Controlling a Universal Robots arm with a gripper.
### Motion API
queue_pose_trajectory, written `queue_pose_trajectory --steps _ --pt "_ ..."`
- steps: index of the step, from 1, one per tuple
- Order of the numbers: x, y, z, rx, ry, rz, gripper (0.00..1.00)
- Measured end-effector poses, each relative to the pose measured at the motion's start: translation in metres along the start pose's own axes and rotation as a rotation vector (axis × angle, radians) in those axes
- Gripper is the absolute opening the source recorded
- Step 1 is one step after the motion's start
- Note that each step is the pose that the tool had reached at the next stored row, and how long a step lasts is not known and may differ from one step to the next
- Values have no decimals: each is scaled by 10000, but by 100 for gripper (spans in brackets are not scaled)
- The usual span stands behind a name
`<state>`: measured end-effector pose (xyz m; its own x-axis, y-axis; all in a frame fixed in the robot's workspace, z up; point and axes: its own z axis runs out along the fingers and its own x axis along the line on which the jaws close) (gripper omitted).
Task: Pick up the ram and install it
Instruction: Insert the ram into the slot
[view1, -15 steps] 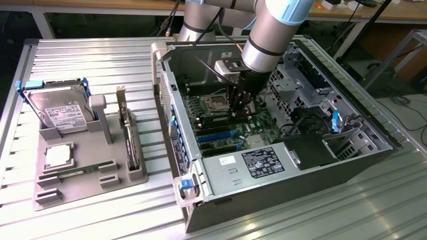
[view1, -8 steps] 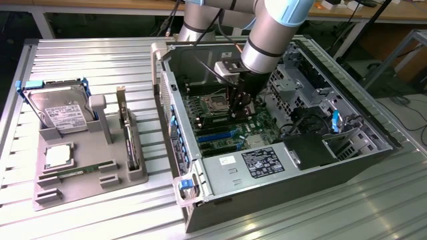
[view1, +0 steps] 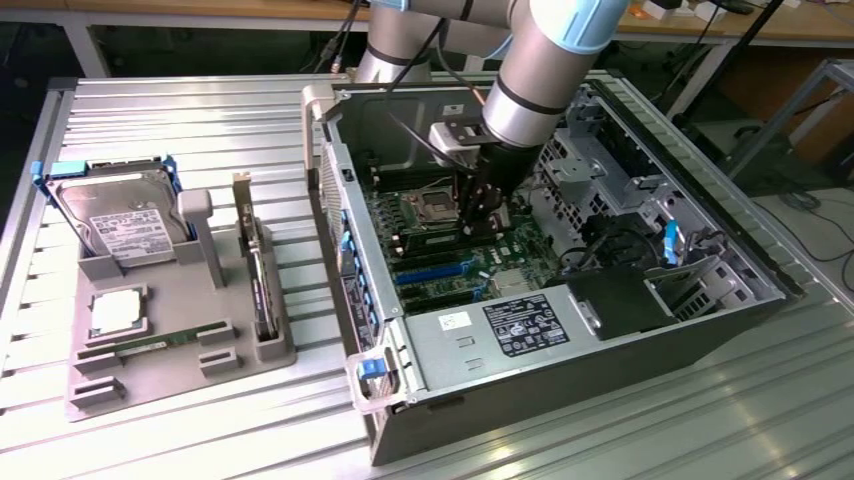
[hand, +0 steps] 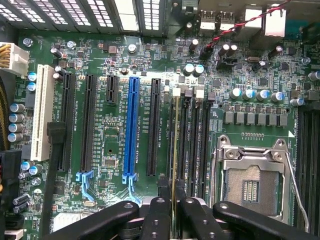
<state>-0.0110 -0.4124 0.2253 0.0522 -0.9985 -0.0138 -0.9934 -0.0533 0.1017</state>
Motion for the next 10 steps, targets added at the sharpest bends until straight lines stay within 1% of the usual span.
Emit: queue_pose_trajectory --steps 4,7,10 --pt "1 0 0 1 -8 83 14" --pt "1 -1 7 5 4 86 14" --pt "0 -1 11 7 4 93 14"
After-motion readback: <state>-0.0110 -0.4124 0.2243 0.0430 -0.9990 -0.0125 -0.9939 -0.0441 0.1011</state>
